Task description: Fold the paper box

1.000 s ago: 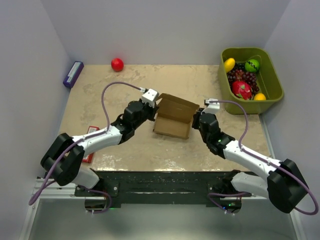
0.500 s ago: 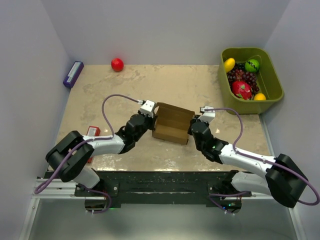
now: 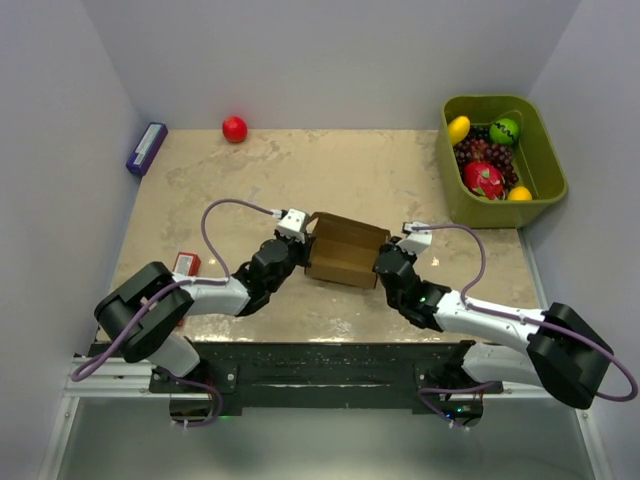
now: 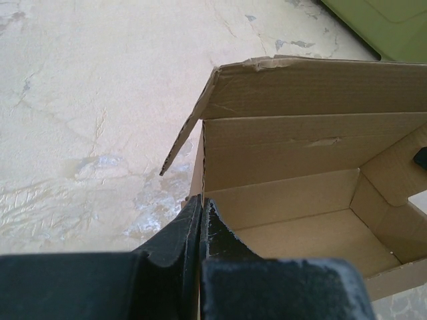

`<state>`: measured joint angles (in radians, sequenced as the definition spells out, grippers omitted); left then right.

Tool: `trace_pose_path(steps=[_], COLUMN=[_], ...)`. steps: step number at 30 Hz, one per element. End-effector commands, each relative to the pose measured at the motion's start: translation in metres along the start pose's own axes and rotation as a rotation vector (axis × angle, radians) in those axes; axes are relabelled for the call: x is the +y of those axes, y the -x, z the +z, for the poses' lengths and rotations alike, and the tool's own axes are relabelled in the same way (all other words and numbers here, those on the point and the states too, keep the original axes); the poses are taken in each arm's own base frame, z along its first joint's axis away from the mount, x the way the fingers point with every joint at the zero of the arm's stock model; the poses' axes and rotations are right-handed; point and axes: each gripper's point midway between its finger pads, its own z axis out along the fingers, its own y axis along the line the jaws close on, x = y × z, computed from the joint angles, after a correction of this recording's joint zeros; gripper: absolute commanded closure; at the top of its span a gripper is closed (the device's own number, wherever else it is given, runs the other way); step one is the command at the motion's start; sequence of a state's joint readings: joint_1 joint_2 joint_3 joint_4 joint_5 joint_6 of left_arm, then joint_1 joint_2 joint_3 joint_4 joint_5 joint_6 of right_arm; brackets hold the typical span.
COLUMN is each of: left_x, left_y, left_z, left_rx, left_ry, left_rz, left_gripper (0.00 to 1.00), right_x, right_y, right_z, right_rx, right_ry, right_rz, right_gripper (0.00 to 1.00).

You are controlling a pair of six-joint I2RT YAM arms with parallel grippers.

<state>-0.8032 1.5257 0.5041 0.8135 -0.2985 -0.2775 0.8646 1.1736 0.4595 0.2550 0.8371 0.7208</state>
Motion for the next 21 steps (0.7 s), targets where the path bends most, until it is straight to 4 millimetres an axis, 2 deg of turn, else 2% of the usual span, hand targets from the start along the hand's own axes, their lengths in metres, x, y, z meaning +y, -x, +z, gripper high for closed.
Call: trace_pose_path(steps=[1,6,10,13,14,21], left_x=[0.006,0.007,0.007,0.009,0.008,-0.010], left_y=[-0.041,-0.045,-0.044,-0.043,-0.043,-0.047], left_z=[-0.012,-0.018,-0.022,-0.025,-0.027,-0.031], left_rx=[0.107,0.106,0.098,0.094,0.092,0.093], left_ry=[0.024,0.034,0.045,0.061,0.060,0.007], left_rz=[0.023,0.028,0.040,0.044,0.025,-0.062], left_gripper=[1.00,1.00,1.00,1.00,1.00,1.00], right_x=[0.002,0.002,0.002,0.000,-0.006,-0.013], right_y=[-0.013,-0.018,-0.017,-0.015,-0.020,-0.030], right_z=[-0.007,-0.012,-0.020,-0.028,-0.030,-0.033], right_rx=[0.036,0.064,0.100,0.118,0.133,0.142], right_ry=[-0.003,-0.007,0.005,0.023,0.018,0.041], right_rz=[0.038,0.030,0.028,0.055,0.048,0.060], right_gripper=[1.00,1.00,0.87,0.83,0.82,0.92])
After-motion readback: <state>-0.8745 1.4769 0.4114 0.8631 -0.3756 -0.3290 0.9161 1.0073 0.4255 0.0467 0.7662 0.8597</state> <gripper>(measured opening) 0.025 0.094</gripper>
